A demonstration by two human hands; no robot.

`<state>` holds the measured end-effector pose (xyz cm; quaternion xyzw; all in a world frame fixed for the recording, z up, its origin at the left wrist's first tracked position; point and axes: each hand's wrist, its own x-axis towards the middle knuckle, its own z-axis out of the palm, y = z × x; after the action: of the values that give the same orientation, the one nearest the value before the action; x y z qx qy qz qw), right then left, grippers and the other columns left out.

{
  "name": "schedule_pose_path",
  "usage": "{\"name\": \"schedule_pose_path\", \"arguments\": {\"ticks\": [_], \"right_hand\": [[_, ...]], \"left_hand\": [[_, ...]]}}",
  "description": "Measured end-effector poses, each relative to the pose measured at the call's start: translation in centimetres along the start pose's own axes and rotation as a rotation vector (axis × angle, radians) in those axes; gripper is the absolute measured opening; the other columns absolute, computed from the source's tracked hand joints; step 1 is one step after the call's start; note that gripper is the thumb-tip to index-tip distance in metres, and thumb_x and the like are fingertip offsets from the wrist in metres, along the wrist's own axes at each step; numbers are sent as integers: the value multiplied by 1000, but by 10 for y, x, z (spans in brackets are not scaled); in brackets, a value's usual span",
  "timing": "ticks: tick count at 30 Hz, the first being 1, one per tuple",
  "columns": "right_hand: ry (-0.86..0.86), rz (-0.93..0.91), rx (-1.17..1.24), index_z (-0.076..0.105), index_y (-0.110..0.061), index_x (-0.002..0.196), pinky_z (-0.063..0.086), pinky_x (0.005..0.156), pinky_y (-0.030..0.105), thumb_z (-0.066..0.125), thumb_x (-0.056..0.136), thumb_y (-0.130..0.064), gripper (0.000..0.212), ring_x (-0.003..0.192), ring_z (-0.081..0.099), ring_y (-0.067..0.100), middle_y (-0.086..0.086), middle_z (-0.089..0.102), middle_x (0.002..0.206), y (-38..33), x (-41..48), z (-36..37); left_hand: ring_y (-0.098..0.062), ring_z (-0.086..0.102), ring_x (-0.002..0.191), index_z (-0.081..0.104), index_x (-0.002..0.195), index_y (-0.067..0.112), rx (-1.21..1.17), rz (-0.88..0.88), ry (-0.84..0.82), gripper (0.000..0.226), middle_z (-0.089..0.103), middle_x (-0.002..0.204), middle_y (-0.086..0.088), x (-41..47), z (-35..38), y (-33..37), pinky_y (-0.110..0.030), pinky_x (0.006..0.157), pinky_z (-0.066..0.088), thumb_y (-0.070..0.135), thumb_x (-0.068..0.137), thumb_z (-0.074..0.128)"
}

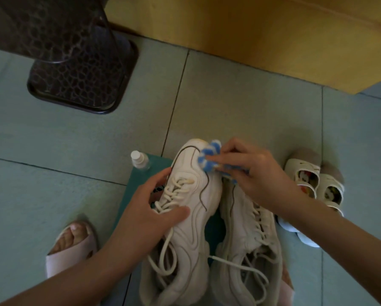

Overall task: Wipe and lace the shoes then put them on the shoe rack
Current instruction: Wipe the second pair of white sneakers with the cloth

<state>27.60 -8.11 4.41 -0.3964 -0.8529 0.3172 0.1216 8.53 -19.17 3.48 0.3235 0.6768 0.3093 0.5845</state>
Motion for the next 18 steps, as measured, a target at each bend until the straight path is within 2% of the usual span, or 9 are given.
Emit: {"name": "schedule_pose_path", "arguments": {"ticks": [3,6,10,13,15,18], "right_hand": [[25,77,31,69,-14,108,39,74,12,55,88,-11,24,85,54,11,1,55,96,-2,8,-15],[44,160,28,62,-20,121,36,75,9,53,93,-11,31,83,47,4,-1,47,99,0,44,-22],[-147,59,-106,62,-17,121,37,76,22,53,92,-9,32,91,45,14,0,45,101,-3,56,-4],[-99,-8,-153,63,-14,120,38,71,26,51,91,-6,32,89,49,21,6,49,99,-1,41,-1],[-45,-24,-139,65,-9,118,39,72,21,47,88,-8,35,83,50,19,10,53,96,-3,29,2],[-36,27,-84,62,-8,121,31,77,5,45,85,-8,40,87,47,12,7,53,99,-6,10,7]], "left_hand": [[1,60,99,45,127,43,26,9,-3,71,56,119,19,0,0,0,-13,75,48,11,71,76],[0,59,100,46,122,47,24,7,1,70,56,118,20,-1,1,-1,-14,76,49,10,71,76],[0,60,99,48,122,47,8,-10,11,70,57,118,19,-2,1,0,-18,77,49,10,70,76],[-1,60,100,49,123,45,-10,-17,24,70,58,118,17,-1,2,-2,-21,80,50,8,70,76],[-1,60,100,49,125,43,-23,-29,27,70,58,118,17,-1,3,-1,-22,80,50,11,69,77],[-2,60,100,48,126,43,-13,-32,23,71,58,117,19,0,4,0,-23,80,51,15,68,79]]}}
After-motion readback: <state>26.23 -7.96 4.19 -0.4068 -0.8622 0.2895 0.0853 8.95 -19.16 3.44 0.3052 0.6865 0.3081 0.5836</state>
